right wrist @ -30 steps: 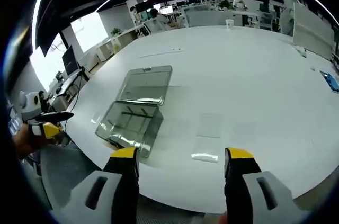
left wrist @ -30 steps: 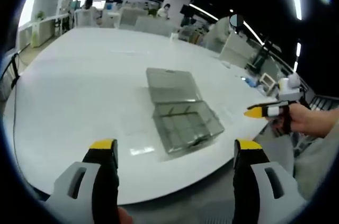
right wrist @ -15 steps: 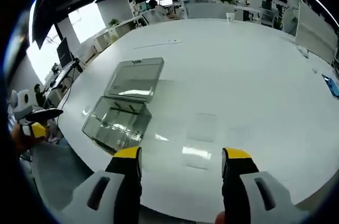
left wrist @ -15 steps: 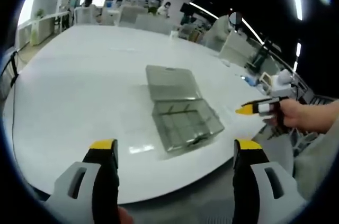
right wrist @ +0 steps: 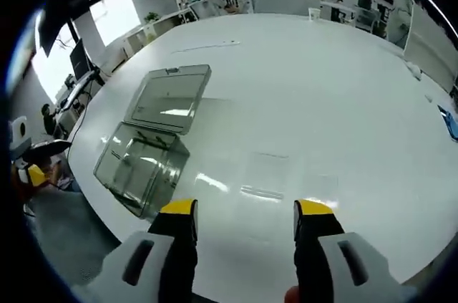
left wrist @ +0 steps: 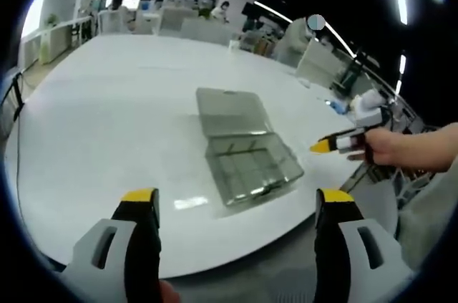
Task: Insert the divider into the dual guide fixture by aligning both edges with the guide slots and pushing it downward to the bottom, including one-sided entry, uneven engagement, binding, and posture correction.
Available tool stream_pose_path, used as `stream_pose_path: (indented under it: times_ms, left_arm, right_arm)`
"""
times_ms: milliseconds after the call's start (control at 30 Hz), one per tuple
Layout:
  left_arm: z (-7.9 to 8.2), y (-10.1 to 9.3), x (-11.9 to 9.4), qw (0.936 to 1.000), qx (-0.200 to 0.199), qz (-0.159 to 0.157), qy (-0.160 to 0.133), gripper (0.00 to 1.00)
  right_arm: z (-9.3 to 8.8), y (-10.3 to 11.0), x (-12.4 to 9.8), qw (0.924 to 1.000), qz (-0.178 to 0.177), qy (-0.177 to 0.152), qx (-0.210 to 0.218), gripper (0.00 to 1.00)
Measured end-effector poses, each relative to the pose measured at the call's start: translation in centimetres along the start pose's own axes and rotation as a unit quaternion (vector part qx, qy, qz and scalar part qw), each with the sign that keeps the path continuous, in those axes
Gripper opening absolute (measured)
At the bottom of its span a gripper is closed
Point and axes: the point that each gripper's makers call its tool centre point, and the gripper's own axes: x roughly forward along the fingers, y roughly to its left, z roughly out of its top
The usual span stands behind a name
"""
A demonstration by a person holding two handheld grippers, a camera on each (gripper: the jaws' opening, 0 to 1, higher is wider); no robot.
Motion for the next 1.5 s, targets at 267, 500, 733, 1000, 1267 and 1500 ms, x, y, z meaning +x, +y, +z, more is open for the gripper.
stream_pose_path:
  times_ms: [267, 500, 733, 1000, 1267, 1500]
  left_arm:
    - [0.1, 0.3, 0.1, 1.0, -0.001, 0.001, 0.002, 0.87]
    - [0.0, 0.2, 0.2, 1.0, 0.0, -0.001, 0.005, 0.87]
    - [0.0, 0.2, 0.3, 1.0, -0.002, -0.001, 0.006, 0.87]
    - [0.0, 0.2, 0.4, 1.0, -0.002, -0.001, 0.006, 0.87]
    - [0.0, 0.2, 0.4, 1.0, -0.003, -0.001, 0.005, 0.87]
    - [0.0, 0.3, 0.4, 1.0, -0.005, -0.001, 0.004, 0.87]
  right_arm:
    - [0.0, -0.2, 1.5, 0.9998, -0.007, 0.015, -0.006, 0.47]
    - [0.0, -0.5, 2.4, 0.9995, -0.014, 0.026, -0.01, 0.45]
    - [0.0, -0.9, 3.1, 0.999, -0.023, 0.035, -0.014, 0.42]
    - [-0.1, -1.5, 3.5, 0.998, -0.036, 0.051, -0.013, 0.4]
    - [-0.1, -1.9, 4.3, 0.9969, -0.042, 0.064, -0.016, 0.39]
    - [-0.5, -2.6, 5.0, 0.995, -0.051, 0.084, -0.018, 0.39]
